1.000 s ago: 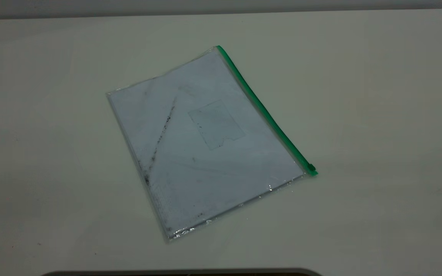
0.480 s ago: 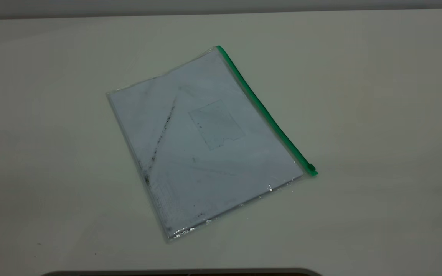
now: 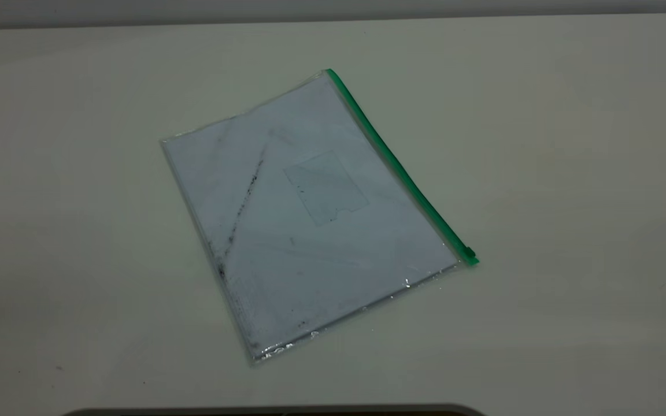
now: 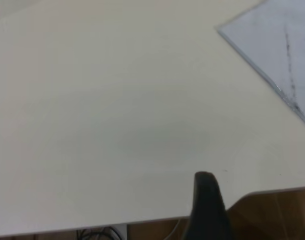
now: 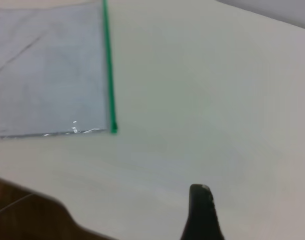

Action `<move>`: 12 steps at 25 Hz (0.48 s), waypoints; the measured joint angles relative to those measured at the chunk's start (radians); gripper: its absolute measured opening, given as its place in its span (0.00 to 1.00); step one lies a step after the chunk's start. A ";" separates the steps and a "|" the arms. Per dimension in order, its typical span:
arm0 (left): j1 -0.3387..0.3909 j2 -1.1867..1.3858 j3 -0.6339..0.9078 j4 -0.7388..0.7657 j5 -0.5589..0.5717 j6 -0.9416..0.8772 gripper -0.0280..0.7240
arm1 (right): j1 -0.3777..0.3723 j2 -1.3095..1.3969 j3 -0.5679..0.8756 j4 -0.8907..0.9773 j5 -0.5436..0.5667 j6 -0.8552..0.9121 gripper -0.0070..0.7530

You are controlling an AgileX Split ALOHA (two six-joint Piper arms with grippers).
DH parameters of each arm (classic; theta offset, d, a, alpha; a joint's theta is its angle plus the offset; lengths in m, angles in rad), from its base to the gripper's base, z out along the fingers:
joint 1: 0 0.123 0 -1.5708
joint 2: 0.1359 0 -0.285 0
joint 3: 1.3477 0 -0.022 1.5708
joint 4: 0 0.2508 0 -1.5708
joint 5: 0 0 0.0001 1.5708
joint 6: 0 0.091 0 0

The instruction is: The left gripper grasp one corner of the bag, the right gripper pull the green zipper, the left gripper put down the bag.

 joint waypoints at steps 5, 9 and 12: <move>0.003 0.000 0.000 0.000 0.000 0.000 0.82 | -0.029 0.000 0.000 0.001 0.000 0.000 0.78; 0.003 0.000 0.000 0.000 0.000 0.000 0.82 | -0.031 0.000 0.000 0.001 0.000 0.000 0.78; 0.004 0.000 0.000 0.000 0.000 0.000 0.82 | -0.031 0.000 0.000 0.001 0.000 0.000 0.78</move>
